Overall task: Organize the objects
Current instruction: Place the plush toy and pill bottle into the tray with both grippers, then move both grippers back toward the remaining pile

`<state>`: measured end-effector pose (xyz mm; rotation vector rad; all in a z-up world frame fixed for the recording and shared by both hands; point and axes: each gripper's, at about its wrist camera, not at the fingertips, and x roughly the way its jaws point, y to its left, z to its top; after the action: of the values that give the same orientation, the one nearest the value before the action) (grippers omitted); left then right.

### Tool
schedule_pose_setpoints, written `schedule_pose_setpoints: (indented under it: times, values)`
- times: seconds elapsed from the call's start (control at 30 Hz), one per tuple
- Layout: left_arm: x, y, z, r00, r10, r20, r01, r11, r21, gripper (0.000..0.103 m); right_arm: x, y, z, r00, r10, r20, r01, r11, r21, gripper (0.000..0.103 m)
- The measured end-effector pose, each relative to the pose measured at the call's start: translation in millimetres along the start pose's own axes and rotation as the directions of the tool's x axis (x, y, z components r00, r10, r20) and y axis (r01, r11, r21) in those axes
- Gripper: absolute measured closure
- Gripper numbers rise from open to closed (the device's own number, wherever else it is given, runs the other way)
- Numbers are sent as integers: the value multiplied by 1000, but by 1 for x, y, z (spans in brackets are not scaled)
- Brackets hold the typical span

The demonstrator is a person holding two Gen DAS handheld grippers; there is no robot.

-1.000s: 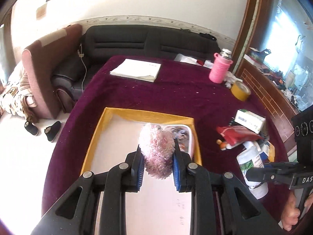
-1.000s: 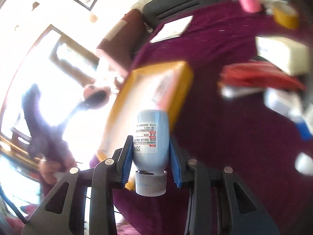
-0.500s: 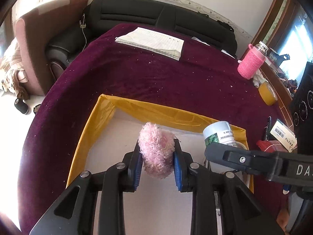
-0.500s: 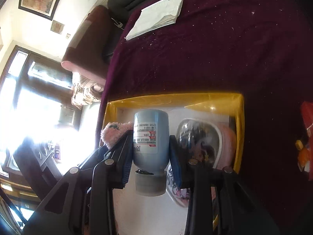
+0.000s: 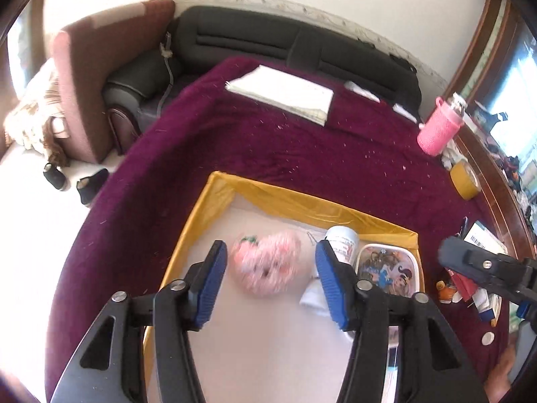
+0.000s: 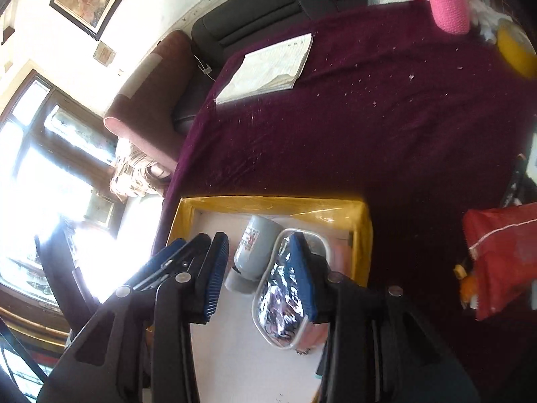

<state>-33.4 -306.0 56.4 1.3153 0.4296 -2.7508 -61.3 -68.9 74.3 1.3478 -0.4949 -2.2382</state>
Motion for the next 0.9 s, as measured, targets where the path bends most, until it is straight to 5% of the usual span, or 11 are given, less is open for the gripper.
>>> schedule_pose_setpoints:
  times: [0.1,0.37,0.53,0.73,0.83,0.9]
  values:
    - [-12,3,-26,999,0,54,4,997,-75,38,-33,-13,-16,998,-25,55,28,999,-43,61]
    - [5,-8,-69,998,-24,-65,15,991,-134,39,-100,-68,-61,986,-63,152,62,998,12,60]
    - [-8,-14,-83,992,-114,-46,106,984,-142,39,-128,-105,-89,981,-60,183,46,996,79,60]
    - [-79,-49,-69,984,-133,117,137,990,-20,39,-172,-150,-113,966,-124,225,98,987,125,60]
    - [-112,-87,-68,976,-165,141,156,985,72,37,-199,-187,-119,949,-204,241,165,971,171,60]
    - [-123,-110,-76,966,-224,131,209,970,121,28,-213,-209,-123,933,-261,248,218,958,189,60]
